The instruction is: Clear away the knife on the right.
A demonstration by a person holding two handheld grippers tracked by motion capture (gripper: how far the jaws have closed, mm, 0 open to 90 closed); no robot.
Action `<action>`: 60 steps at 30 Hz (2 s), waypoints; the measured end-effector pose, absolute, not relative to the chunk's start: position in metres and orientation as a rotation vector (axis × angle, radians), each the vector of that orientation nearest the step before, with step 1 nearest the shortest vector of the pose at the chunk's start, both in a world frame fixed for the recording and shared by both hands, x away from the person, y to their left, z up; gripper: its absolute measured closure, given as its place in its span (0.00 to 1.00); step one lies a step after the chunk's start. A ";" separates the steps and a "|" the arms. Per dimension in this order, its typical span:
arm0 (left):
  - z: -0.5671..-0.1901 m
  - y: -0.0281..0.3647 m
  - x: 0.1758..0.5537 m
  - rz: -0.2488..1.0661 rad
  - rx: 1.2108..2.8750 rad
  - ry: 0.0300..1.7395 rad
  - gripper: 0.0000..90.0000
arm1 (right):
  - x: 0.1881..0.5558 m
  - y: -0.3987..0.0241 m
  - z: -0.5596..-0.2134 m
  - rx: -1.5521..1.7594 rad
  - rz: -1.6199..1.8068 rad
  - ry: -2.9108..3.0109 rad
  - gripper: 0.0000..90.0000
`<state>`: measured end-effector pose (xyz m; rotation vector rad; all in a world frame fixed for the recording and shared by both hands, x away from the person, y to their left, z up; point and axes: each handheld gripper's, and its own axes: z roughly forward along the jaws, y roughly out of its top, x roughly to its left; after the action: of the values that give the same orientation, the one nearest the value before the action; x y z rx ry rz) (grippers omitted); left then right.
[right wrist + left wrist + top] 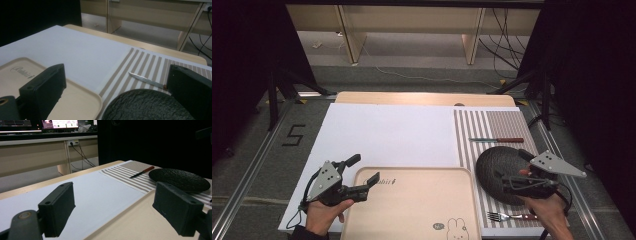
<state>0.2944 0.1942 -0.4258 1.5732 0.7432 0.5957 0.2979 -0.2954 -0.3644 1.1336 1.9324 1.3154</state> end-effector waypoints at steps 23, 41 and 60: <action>-0.427 0.195 0.296 0.596 1.568 0.752 0.18 | 0.381 -0.321 -0.326 1.117 1.118 2.148 0.07; -0.429 0.195 0.299 0.587 1.545 0.750 0.18 | 0.453 -0.319 -0.322 1.056 0.923 2.334 0.09; -0.430 0.193 0.298 0.584 1.569 0.740 0.19 | 0.503 -0.333 -0.358 1.167 0.692 2.401 0.13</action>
<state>0.2975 0.1929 -0.4298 1.5692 0.7399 0.5836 0.5030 -0.3334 -0.3577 1.1670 2.4015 0.6921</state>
